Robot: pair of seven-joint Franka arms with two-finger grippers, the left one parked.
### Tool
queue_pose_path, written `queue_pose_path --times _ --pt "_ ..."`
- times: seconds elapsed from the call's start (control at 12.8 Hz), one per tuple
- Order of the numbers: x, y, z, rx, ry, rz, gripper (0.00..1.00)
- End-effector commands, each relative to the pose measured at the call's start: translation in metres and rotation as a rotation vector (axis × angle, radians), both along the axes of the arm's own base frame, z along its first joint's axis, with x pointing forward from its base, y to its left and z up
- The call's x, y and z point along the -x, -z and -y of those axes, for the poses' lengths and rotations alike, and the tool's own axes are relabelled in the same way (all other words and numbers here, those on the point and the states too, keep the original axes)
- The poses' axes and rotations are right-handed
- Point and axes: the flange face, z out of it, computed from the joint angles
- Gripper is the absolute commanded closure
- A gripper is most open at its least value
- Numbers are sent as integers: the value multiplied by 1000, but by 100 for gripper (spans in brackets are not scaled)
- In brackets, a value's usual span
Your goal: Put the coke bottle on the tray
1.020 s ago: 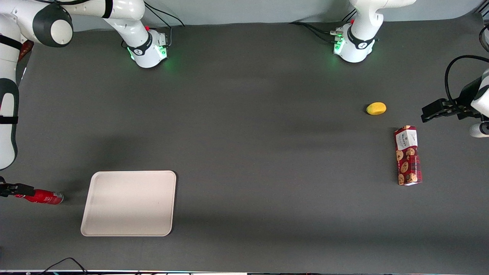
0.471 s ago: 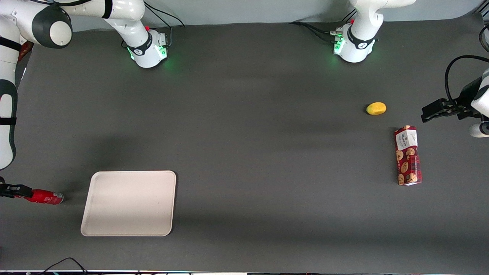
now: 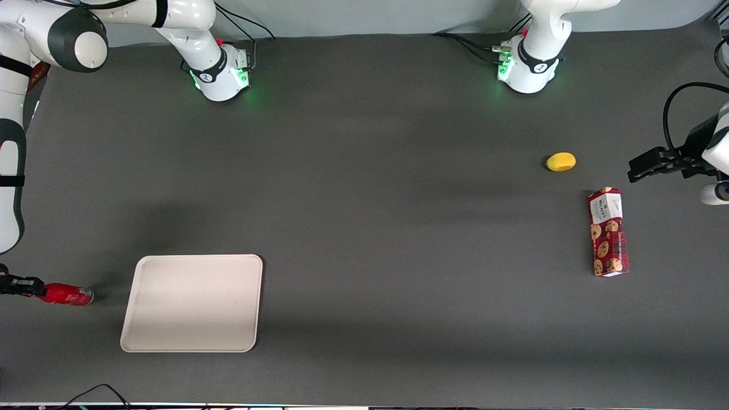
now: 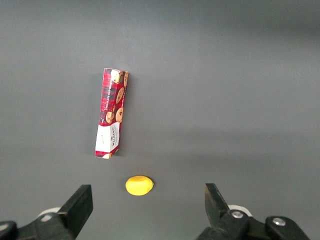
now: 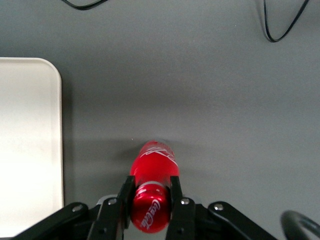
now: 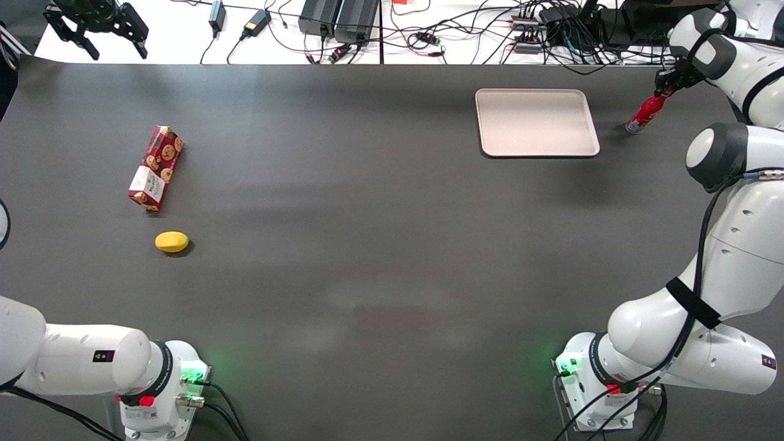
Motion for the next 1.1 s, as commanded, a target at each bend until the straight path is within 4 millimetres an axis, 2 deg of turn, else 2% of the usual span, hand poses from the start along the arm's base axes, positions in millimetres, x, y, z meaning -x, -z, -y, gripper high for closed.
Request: queue_pose_path --times 0.0,0.16,0.39,0.63,0.86,1.02 --pt "-2 -8 3 -7 -7 12 100" --pt "6 -33 4 -14 -1 -16 100" --pt "19 -93 4 -4 5 -6 100" --pt "32 -153 -4 27 -2 3 100" --pt "35 -201 -33 69 -3 5 100" --pt "29 -228 -70 85 12 -15 100"
